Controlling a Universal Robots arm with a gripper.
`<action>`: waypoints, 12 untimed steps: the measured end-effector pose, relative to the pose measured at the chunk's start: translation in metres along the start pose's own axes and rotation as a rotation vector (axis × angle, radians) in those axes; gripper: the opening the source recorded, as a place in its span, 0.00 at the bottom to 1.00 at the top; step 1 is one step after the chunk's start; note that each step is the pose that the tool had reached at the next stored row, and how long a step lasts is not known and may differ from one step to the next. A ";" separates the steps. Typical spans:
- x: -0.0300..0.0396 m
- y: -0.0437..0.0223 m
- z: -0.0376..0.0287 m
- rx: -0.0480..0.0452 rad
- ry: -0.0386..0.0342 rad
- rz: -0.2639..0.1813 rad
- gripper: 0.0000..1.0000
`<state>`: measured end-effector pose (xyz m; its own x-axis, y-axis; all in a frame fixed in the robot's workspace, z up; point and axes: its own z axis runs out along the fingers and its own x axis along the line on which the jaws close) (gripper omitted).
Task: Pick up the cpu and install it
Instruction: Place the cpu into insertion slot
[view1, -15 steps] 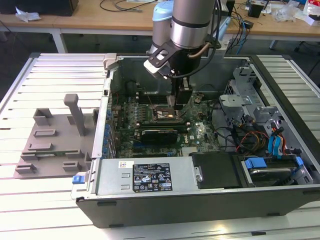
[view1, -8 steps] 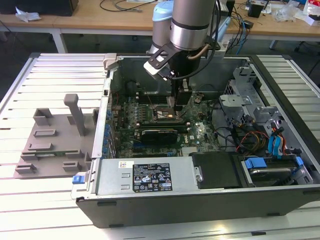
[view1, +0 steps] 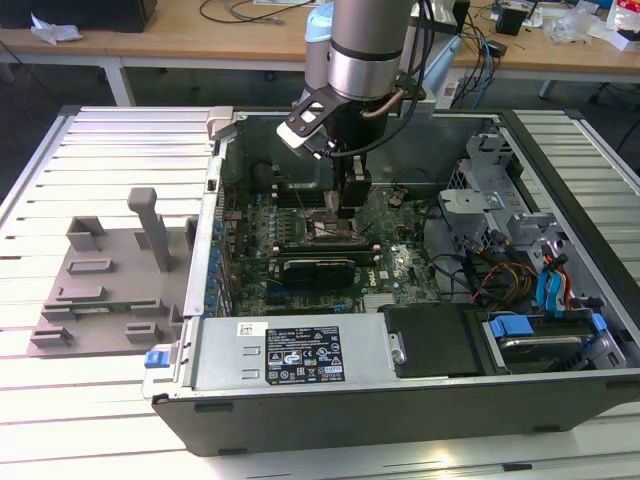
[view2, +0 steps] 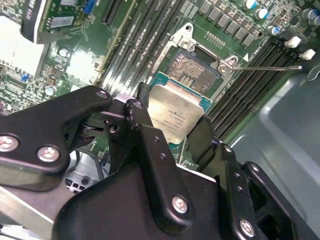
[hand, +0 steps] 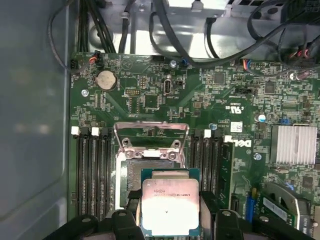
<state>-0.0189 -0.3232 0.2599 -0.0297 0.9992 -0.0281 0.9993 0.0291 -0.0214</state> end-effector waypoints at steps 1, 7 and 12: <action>0.0012 0.0000 0.0002 0.0000 0.0000 0.000 0.55; 0.0064 -0.0034 0.0044 0.0001 -0.0001 0.000 0.55; 0.0086 -0.0068 0.0078 0.0000 0.0000 0.000 0.55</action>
<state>-0.0261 -0.3150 0.2520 -0.0297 0.9992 -0.0281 0.9993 0.0291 -0.0214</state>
